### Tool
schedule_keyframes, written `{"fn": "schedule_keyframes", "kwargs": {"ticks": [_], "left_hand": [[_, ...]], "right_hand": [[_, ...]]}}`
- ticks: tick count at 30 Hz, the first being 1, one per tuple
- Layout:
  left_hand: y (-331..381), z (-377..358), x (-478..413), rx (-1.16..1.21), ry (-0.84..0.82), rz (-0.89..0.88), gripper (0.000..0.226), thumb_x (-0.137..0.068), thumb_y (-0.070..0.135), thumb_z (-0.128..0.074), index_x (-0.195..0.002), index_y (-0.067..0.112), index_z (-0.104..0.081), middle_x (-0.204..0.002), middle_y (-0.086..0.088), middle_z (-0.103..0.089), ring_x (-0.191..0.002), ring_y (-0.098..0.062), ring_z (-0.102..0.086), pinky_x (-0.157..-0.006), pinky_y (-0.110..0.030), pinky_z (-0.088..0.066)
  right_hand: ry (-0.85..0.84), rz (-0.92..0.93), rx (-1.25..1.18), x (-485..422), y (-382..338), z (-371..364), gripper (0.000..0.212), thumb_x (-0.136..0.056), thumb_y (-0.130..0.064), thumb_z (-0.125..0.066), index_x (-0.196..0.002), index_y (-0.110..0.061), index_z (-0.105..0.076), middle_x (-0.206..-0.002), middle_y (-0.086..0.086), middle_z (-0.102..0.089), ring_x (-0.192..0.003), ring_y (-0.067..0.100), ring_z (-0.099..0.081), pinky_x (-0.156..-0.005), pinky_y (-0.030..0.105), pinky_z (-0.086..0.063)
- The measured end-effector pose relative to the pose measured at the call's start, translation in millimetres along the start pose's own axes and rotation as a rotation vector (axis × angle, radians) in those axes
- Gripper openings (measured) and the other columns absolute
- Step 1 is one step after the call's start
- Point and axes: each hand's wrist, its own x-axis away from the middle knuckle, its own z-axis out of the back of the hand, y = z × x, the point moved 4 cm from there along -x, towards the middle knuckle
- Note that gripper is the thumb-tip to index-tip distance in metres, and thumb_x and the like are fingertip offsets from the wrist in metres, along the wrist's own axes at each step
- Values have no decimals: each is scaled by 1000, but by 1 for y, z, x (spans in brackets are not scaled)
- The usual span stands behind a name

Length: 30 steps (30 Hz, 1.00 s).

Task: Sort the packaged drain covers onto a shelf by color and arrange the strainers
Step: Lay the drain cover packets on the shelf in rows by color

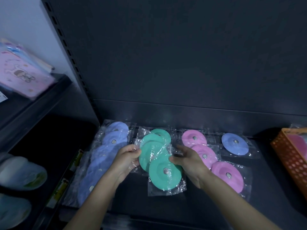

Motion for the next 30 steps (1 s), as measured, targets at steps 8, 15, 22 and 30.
{"fn": "schedule_keyframes", "kwargs": {"ticks": [8, 15, 22, 30], "left_hand": [[-2, -14, -5, 38, -66, -34, 17, -92, 2, -54, -107, 2, -62, -98, -12, -71, -86, -21, -68, -74, -29, -57], [5, -28, -14, -678, 136, -379, 22, -91, 15, -58, -113, 15, -62, -104, 5, -68, -98, -16, -62, -86, -24, -45], [12, -47, -21, -1223, -128, -410, 58, -100, 39, -32, -151, 27, -8, -158, 1, -17, -140, -21, -31, -110, -34, -31], [9, -46, -31, -1361, -53, -231, 61, -98, 53, -21, -151, 28, -7, -160, -6, -5, -144, -25, -21, -110, -39, -30]], "right_hand": [[-61, -125, -204, -6, -12, 13, 25, -79, 6, -64, -102, 15, -59, -104, 29, -67, -93, 38, -66, -78, 42, -56], [165, -88, -78, -17, -7, 31, 18, -75, 12, -67, -66, -4, -63, -73, 17, -68, -72, 30, -64, -71, 37, -54], [216, -69, 84, -12, -7, 24, 13, -76, 10, -68, -75, -2, -64, -82, 19, -69, -76, 32, -65, -78, 43, -56], [258, -38, 172, -17, -12, 23, 13, -77, 8, -68, -74, -5, -68, -82, 16, -72, -79, 32, -67, -80, 44, -56]]}}
